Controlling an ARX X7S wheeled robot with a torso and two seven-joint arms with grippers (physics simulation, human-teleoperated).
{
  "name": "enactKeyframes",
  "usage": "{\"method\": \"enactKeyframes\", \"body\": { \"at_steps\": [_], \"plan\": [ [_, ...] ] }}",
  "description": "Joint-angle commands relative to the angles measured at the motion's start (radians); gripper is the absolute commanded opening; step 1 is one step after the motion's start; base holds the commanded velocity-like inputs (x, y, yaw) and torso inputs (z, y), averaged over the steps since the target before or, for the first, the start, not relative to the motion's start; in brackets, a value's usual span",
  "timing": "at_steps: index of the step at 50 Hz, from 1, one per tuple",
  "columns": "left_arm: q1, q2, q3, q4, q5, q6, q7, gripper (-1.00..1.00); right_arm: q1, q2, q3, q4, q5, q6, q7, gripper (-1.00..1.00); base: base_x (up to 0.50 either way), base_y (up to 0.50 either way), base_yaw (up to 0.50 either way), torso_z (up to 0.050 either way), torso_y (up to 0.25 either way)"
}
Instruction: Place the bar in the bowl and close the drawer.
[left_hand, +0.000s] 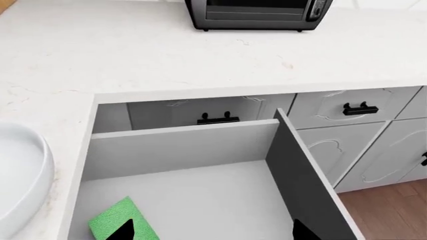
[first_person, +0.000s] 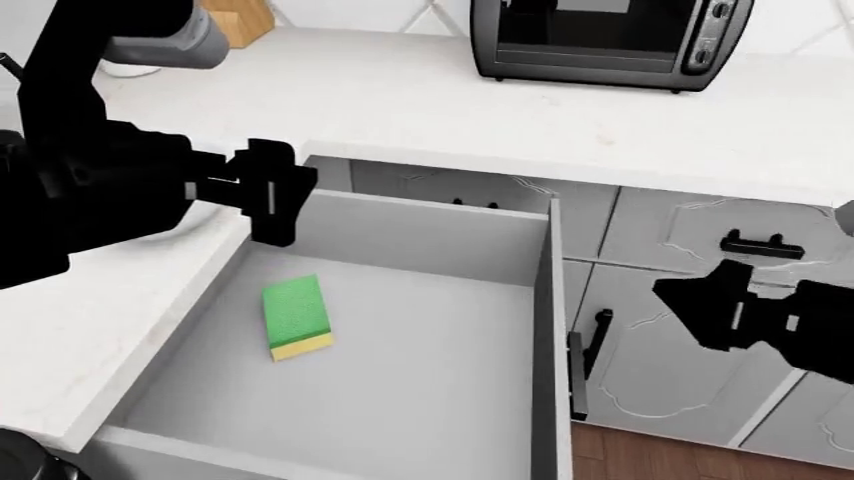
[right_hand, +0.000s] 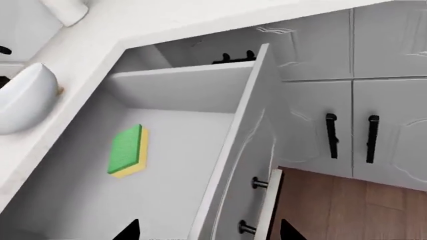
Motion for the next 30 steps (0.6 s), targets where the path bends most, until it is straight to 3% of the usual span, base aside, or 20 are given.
{"method": "enactKeyframes", "body": {
  "at_steps": [1,16,30],
  "plan": [
    [-0.003,0.003,0.006,-0.003,0.006,0.002,0.005,1.0,-0.183,0.102,-0.068,-0.054,-0.04,-0.239,-0.206,1.0,0.0,0.0,0.0,0.0,0.0],
    [-0.007,0.009,0.016,0.001,0.006,0.007,0.005,1.0,-0.364,0.103,-0.206,0.019,-0.011,-0.492,-0.464,1.0,0.0,0.0,0.0,0.0,0.0],
    [-0.006,0.012,0.024,0.0,0.012,0.01,0.009,1.0,-0.423,-0.071,-0.261,0.202,0.009,-0.484,-0.564,1.0,0.0,0.0,0.0,0.0,0.0]
  ]
}}
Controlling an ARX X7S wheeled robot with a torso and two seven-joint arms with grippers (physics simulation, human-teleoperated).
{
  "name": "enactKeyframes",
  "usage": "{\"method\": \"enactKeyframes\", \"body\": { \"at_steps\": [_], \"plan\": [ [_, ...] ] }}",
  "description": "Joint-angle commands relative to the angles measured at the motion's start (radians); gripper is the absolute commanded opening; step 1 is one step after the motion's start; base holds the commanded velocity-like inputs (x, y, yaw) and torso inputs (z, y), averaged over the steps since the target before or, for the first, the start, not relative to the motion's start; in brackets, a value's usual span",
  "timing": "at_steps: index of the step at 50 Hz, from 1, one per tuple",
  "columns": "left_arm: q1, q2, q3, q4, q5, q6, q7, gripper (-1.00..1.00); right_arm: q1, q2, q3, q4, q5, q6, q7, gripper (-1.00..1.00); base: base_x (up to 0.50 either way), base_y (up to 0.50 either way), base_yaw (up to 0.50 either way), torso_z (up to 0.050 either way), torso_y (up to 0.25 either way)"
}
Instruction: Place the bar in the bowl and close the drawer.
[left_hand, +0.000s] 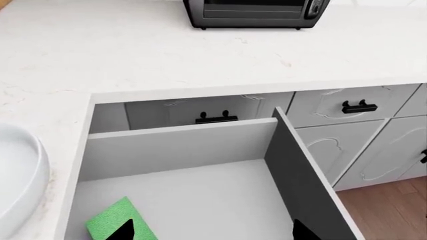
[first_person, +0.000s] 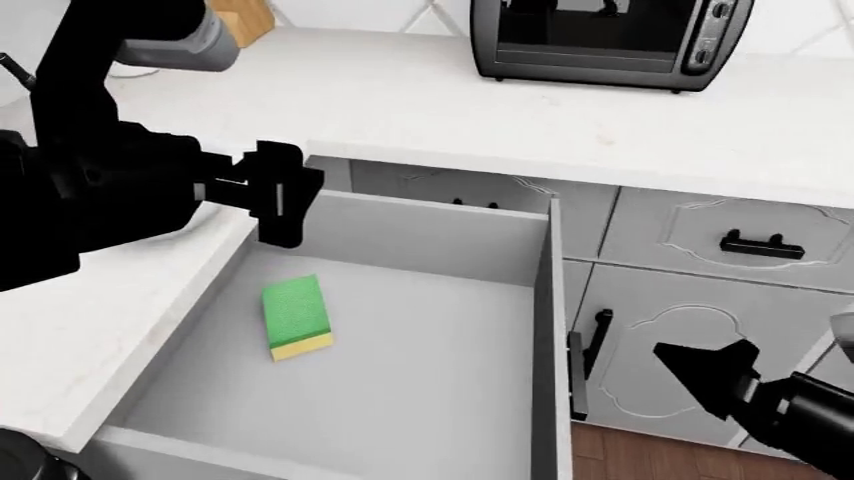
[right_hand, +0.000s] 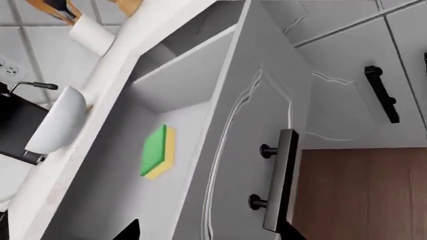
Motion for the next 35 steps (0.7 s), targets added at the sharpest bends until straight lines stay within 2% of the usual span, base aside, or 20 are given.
{"method": "enactKeyframes", "body": {
  "at_steps": [1,14,35],
  "plan": [
    [0.0,0.003,0.007,0.0,0.003,0.003,0.003,1.0,-0.064,-0.107,-0.053,0.122,0.012,-0.03,-0.095,1.0,0.0,0.0,0.0,0.0,0.0],
    [0.001,0.009,0.016,-0.001,0.014,0.004,0.008,1.0,-0.078,-0.228,-0.088,0.27,-0.01,0.021,-0.159,1.0,0.0,0.0,0.0,0.0,0.0],
    [0.005,0.002,0.021,0.003,0.019,0.011,0.017,1.0,-0.092,-0.349,-0.127,0.377,-0.047,0.067,-0.208,1.0,0.0,0.0,0.0,0.0,0.0]
  ]
}}
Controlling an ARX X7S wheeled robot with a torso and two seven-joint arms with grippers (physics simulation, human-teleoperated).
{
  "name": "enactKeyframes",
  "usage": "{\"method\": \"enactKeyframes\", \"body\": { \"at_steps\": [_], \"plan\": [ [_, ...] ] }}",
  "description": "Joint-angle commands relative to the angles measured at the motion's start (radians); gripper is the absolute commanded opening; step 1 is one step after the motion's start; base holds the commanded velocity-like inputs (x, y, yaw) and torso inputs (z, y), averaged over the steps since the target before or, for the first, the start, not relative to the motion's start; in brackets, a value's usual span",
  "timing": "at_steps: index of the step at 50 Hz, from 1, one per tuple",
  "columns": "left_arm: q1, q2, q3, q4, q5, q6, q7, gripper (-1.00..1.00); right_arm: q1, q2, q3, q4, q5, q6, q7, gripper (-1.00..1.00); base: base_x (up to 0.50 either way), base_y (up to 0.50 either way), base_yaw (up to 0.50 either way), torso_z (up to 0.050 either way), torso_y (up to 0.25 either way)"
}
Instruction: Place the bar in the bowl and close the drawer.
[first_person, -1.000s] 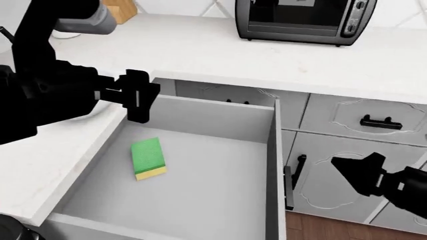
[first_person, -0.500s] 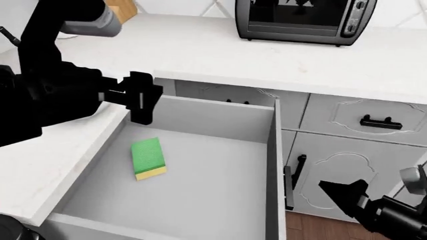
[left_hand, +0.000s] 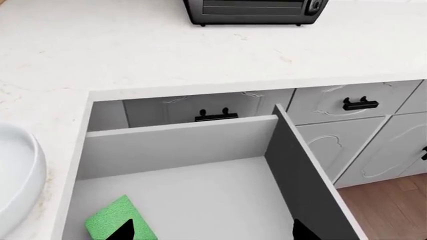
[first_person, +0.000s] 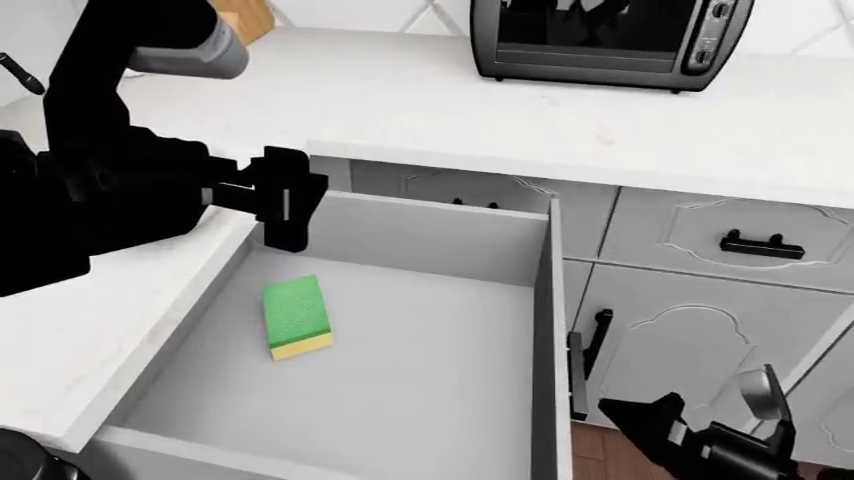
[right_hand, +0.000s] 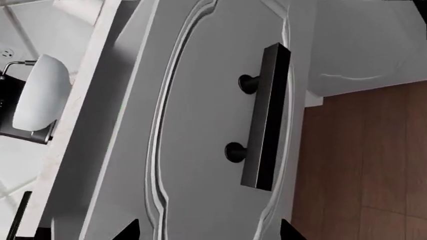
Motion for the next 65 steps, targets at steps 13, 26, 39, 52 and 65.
{"method": "enactKeyframes", "body": {
  "at_steps": [13,26,39,52,65],
  "plan": [
    [-0.001,0.0,0.011,0.0,0.004,0.005,0.005,1.0,0.006,-0.163,-0.031,0.19,-0.02,0.096,-0.195,1.0,0.0,0.0,0.0,0.0,0.0],
    [-0.005,0.001,0.019,-0.001,0.004,0.008,0.005,1.0,0.011,-0.204,-0.043,0.196,-0.069,0.091,-0.226,1.0,0.0,0.0,0.0,0.0,0.0],
    [-0.002,0.002,0.025,-0.003,0.011,0.01,0.011,1.0,0.044,-0.309,-0.072,0.325,-0.116,0.176,-0.442,1.0,0.0,0.0,0.0,0.0,0.0],
    [-0.001,-0.001,0.029,-0.004,0.015,0.013,0.018,1.0,0.068,-0.389,-0.085,0.393,-0.141,0.209,-0.539,1.0,0.0,0.0,0.0,0.0,0.001],
    [-0.002,0.0,0.035,-0.003,0.018,0.014,0.021,1.0,0.074,-0.401,-0.049,0.399,-0.021,0.247,-0.382,1.0,0.0,0.0,0.0,0.0,0.0]
  ]
}}
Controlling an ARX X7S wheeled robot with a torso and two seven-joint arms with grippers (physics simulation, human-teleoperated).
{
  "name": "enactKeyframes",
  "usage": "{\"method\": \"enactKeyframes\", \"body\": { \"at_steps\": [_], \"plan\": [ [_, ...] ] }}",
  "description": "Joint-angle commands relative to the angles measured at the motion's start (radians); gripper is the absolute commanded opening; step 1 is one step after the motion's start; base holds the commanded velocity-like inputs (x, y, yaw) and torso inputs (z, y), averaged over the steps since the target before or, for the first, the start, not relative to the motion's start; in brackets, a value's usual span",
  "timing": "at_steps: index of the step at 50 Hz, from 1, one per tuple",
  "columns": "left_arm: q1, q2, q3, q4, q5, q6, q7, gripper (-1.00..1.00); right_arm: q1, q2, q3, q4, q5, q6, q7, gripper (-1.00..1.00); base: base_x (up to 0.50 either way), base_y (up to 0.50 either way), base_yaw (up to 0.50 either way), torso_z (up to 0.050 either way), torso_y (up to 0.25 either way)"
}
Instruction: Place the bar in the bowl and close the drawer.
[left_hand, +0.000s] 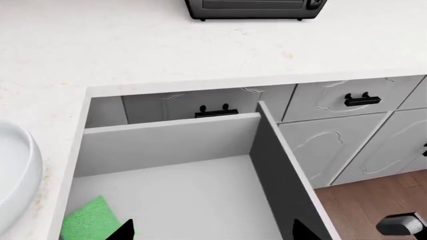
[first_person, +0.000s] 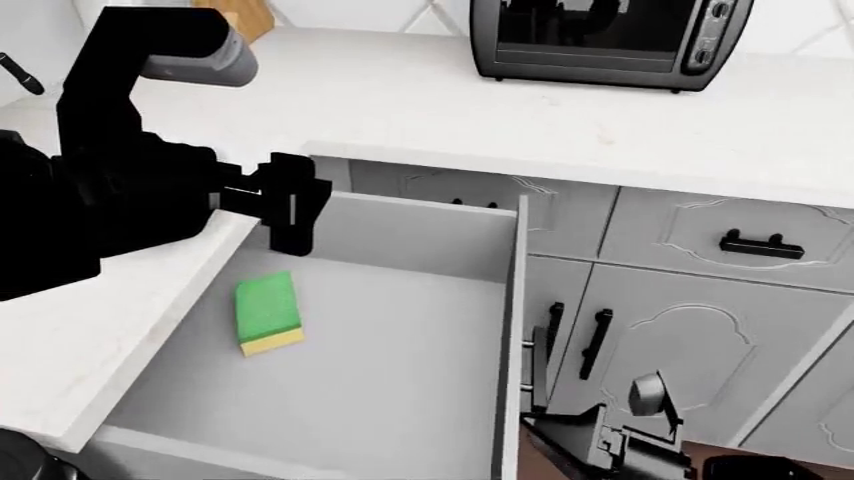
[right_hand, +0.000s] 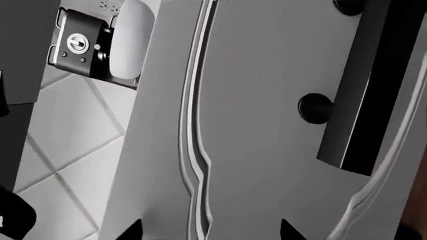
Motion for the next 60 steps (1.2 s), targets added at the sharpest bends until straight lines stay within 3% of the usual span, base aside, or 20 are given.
{"method": "enactKeyframes", "body": {
  "at_steps": [1,14,26,60],
  "plan": [
    [0.001,-0.002,0.004,0.0,0.003,0.002,0.004,1.0,0.018,-0.04,0.018,0.01,0.078,0.047,0.075,1.0,0.0,0.0,0.0,0.0,0.0],
    [-0.001,-0.005,0.008,0.002,-0.001,0.005,0.007,1.0,0.098,-0.14,-0.014,0.17,0.117,0.164,0.173,1.0,0.0,0.0,0.0,0.0,0.0],
    [-0.004,-0.009,0.01,0.006,-0.004,0.008,0.006,1.0,0.154,-0.197,-0.048,0.192,0.096,0.23,0.22,1.0,0.0,0.0,0.0,0.0,0.0],
    [-0.006,-0.013,0.021,0.0,0.009,0.013,0.021,1.0,0.252,-0.386,-0.111,0.329,0.013,0.336,0.085,1.0,0.0,0.0,0.0,0.0,0.0]
  ]
}}
